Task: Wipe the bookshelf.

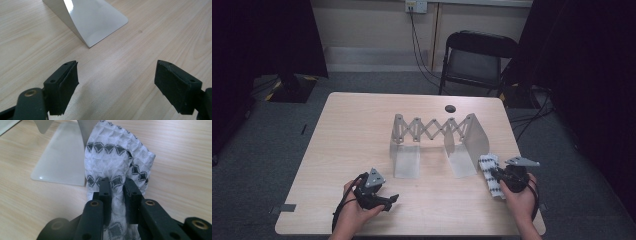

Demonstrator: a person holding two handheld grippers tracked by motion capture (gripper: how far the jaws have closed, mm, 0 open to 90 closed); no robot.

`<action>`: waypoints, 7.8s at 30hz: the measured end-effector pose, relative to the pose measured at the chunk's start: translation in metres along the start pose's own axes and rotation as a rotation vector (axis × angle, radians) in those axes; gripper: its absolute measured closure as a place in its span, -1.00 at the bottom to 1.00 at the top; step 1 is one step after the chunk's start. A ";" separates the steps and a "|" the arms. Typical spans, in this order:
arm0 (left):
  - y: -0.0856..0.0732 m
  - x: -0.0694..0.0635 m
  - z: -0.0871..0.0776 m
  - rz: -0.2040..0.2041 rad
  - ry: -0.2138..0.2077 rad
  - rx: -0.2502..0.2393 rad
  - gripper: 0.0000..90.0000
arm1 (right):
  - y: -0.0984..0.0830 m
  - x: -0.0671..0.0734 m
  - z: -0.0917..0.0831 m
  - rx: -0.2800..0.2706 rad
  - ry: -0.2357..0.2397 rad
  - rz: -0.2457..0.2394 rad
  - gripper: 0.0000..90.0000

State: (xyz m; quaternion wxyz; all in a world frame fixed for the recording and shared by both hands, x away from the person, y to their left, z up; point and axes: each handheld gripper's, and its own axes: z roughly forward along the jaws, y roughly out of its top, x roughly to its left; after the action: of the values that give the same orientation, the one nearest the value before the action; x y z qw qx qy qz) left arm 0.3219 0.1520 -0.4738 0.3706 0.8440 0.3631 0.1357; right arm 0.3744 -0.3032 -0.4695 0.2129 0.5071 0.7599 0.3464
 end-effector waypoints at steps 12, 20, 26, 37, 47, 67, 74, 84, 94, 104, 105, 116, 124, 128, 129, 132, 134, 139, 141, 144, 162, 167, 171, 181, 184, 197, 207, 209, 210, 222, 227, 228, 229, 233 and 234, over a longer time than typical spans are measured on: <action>-0.002 0.002 -0.004 -0.008 0.004 -0.003 -0.58 | 0.008 0.028 0.019 0.018 0.066 -0.053 0.75; 0.000 0.002 -0.004 -0.001 0.005 -0.005 -0.58 | 0.007 0.042 0.018 0.021 0.103 -0.094 0.75; -0.001 0.002 -0.004 0.003 0.007 0.002 -0.58 | 0.010 0.029 0.013 0.008 0.004 -0.050 0.75; -0.002 0.003 -0.004 -0.006 0.004 -0.001 -0.58 | 0.018 0.046 0.040 0.026 0.014 -0.039 0.75; -0.001 0.002 -0.004 0.001 0.008 0.001 -0.58 | 0.029 0.040 0.017 -0.037 0.048 0.004 0.74; -0.001 0.001 -0.002 -0.002 0.009 0.008 -0.57 | 0.088 0.044 -0.040 -0.151 0.031 -0.049 0.74; -0.001 0.001 -0.001 0.005 0.015 0.011 -0.57 | 0.096 0.046 -0.052 -0.179 0.034 -0.054 0.74; -0.001 0.001 -0.002 0.001 0.015 0.008 -0.57 | 0.105 0.052 -0.066 -0.220 0.044 -0.067 0.74; -0.001 0.002 -0.004 0.004 0.018 0.006 -0.57 | 0.095 0.059 -0.058 -0.209 0.022 -0.087 0.74; -0.001 0.002 -0.004 0.005 0.019 0.007 -0.57 | 0.073 0.057 -0.035 -0.145 0.030 -0.048 0.74; -0.001 0.003 -0.004 0.005 0.020 0.007 -0.57 | 0.068 0.057 -0.031 -0.134 0.032 -0.044 0.74; -0.001 0.003 -0.004 0.010 0.021 0.011 -0.57 | 0.032 0.055 0.009 -0.038 0.049 0.006 0.73; -0.001 0.004 -0.006 0.009 0.021 0.004 -0.57 | 0.015 0.053 0.030 0.022 0.042 0.006 0.73; -0.001 0.004 -0.006 0.005 0.024 -0.006 -0.56 | 0.013 0.051 0.036 0.043 0.040 0.003 0.73; -0.001 0.005 -0.007 0.007 0.022 -0.001 -0.56 | 0.013 0.050 0.036 0.045 0.043 0.003 0.73; -0.001 0.005 -0.006 0.001 0.022 -0.002 -0.56 | 0.016 0.048 0.037 0.048 0.045 0.015 0.73; -0.001 0.005 -0.006 0.002 0.022 -0.001 -0.56 | 0.019 0.045 0.039 0.047 0.049 0.020 0.73; -0.002 0.004 -0.004 0.004 0.013 0.004 -0.56 | 0.032 0.037 0.044 0.044 0.046 0.049 0.73; -0.002 0.005 -0.003 0.006 0.014 0.005 -0.56 | 0.038 0.033 0.045 0.038 0.059 0.056 0.73; -0.002 0.006 -0.004 0.005 0.012 0.008 -0.56 | 0.047 0.029 0.047 0.037 0.069 0.066 0.73; -0.002 0.006 -0.001 -0.001 0.009 0.018 -0.56 | 0.107 0.022 0.011 -0.089 0.016 -0.019 0.73; -0.002 0.005 0.000 0.001 0.007 0.016 -0.56 | 0.114 0.021 0.002 -0.126 0.004 -0.032 0.73; -0.002 0.005 0.000 -0.004 0.008 0.015 -0.56 | 0.118 0.021 -0.002 -0.141 -0.004 -0.040 0.72; -0.003 0.006 -0.002 -0.002 0.010 0.012 -0.56 | 0.102 0.023 0.022 -0.094 -0.004 -0.029 0.72; -0.004 0.006 -0.001 -0.007 0.010 0.011 -0.56 | 0.094 0.023 0.030 -0.075 0.000 -0.019 0.72; -0.005 0.008 -0.002 -0.011 0.014 0.012 -0.56 | 0.054 0.025 0.063 0.012 0.015 0.003 0.71; -0.006 0.008 -0.003 -0.014 0.022 0.019 -0.56 | 0.039 0.027 0.068 0.019 0.007 -0.007 0.70; -0.005 0.007 -0.003 -0.012 0.021 0.018 -0.56 | 0.039 0.024 0.067 0.012 -0.002 0.001 0.70; -0.006 0.007 -0.003 -0.015 0.018 0.018 -0.56 | 0.039 0.022 0.066 0.010 0.001 0.008 0.70; -0.007 0.010 -0.002 -0.020 0.020 0.021 -0.56 | 0.046 0.001 0.068 -0.001 -0.054 0.038 0.66; -0.007 0.009 -0.002 -0.024 0.015 0.023 -0.56 | 0.048 -0.003 0.069 -0.005 -0.065 0.048 0.59; -0.007 0.009 -0.002 -0.020 0.018 0.023 -0.56 | 0.048 -0.004 0.069 -0.006 -0.062 0.049 0.58; -0.007 0.009 -0.002 -0.024 0.017 0.023 -0.56 | 0.048 -0.004 0.069 -0.005 -0.063 0.045 0.55; -0.006 0.009 -0.003 -0.025 0.019 0.018 -0.56 | 0.047 -0.007 0.067 -0.015 -0.057 0.060 0.42; -0.005 0.010 -0.003 -0.011 0.022 0.022 -0.56 | 0.047 -0.007 0.067 -0.015 -0.055 0.066 0.42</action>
State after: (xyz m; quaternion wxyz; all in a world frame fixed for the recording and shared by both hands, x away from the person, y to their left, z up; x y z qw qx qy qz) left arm 0.3243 0.1632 -0.4758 0.3581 0.8444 0.3733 0.1391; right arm 0.4511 -0.2774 -0.4797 0.2261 0.5396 0.7340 0.3447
